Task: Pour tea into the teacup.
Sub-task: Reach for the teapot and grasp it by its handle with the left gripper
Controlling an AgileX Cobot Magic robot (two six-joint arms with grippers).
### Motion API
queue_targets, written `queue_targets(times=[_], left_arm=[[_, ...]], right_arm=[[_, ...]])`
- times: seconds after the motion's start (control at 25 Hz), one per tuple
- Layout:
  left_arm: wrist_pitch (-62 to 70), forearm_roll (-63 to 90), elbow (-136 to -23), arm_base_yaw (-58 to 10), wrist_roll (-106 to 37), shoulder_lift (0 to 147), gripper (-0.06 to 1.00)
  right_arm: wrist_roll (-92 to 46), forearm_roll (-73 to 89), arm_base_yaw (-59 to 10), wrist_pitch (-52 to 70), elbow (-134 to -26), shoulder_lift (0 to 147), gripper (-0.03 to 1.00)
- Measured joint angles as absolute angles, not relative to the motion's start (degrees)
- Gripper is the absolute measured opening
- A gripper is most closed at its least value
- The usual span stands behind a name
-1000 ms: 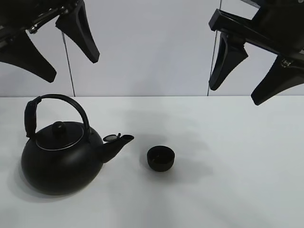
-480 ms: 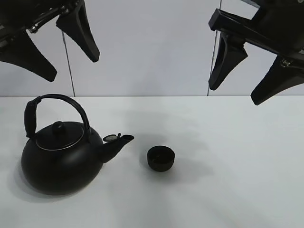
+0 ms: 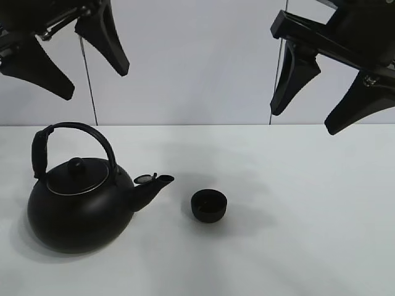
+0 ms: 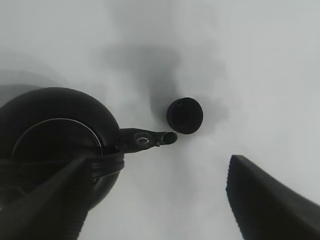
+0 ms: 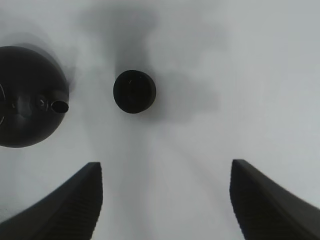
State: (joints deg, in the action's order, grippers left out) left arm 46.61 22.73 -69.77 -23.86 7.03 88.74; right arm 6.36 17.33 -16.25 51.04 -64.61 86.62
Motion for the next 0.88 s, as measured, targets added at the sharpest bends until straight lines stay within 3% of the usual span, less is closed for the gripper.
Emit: queue_targets(times=[0.88], left_arm=[[46.0,16.8,-69.8,-23.9,6.6,88.4,0.54]], right_arm=[[6.4,17.3,-16.3,49.7,-64.6,86.6,0.5]])
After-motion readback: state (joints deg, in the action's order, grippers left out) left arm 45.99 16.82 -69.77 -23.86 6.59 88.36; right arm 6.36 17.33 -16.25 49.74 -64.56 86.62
